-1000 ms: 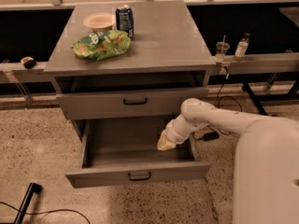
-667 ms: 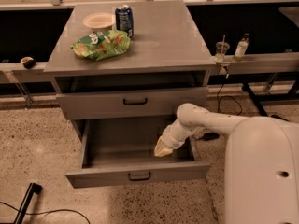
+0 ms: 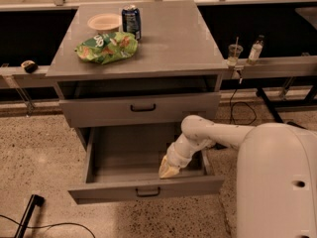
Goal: Open middle drawer
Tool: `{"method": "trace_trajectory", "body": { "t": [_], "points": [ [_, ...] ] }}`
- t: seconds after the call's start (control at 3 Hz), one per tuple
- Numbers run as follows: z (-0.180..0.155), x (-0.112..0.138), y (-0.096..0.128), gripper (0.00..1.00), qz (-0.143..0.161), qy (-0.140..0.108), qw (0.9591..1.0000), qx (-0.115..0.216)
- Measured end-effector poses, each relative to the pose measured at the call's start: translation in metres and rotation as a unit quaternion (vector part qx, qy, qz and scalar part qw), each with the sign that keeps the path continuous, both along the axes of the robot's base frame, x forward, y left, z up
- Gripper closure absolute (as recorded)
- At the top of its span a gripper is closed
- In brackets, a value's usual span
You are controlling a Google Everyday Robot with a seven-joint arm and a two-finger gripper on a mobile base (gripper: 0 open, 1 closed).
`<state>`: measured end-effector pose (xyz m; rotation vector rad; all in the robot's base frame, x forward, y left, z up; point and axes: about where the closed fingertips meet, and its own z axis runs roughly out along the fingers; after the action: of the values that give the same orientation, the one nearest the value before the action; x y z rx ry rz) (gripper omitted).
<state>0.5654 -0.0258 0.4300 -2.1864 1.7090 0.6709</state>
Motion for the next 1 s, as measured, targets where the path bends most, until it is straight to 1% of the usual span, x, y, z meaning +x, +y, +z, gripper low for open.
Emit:
{"method": "trace_trajectory", "body": {
  "t": [0.33, 0.67, 1.0],
  "points": [
    [0.007, -0.025, 0.012, 1.0, 0.025, 0.018, 0.9995, 0.01],
    [0.017, -0.042, 0.014, 1.0, 0.032, 0.028, 0.9989, 0.02],
    [0.033, -0.043, 0.007, 1.0, 0.017, 0.011, 0.9994, 0.029]
  ]
}}
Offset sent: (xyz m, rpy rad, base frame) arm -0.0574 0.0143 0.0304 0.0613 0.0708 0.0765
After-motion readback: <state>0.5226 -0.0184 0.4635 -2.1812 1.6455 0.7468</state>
